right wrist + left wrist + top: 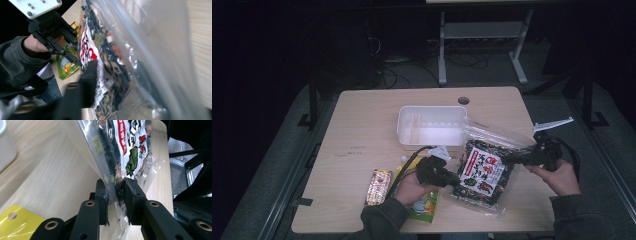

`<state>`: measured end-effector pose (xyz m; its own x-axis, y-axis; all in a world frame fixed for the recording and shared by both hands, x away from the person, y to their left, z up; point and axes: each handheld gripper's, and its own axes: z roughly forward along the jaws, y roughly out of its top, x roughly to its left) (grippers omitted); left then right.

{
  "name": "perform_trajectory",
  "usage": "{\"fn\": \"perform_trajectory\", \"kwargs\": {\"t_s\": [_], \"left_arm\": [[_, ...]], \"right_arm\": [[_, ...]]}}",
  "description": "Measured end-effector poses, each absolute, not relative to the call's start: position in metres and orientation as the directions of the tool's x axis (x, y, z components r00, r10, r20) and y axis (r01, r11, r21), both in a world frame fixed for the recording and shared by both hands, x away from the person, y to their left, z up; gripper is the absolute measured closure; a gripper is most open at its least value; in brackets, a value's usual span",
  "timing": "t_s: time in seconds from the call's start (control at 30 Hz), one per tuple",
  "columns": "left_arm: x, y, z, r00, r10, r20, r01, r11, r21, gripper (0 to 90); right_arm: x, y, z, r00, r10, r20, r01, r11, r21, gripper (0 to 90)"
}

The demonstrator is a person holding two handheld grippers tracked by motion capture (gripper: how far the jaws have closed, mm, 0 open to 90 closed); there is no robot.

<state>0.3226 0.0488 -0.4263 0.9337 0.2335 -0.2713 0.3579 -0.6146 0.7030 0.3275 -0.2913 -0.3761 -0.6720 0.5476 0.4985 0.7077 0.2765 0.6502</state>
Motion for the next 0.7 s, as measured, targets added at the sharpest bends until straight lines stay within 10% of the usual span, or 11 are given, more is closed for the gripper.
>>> {"fn": "perform_trajectory", "kwargs": {"t_s": [0.7], "left_arm": [[0.32,0.071,-0.414,0.916,0.312,-0.252,0.391,-0.549,0.739,50.5]], "right_arm": [[0.302,-0.285,-0.323,-0.752,0.505,0.424,0.604,0.271,0.749,78.0]]}}
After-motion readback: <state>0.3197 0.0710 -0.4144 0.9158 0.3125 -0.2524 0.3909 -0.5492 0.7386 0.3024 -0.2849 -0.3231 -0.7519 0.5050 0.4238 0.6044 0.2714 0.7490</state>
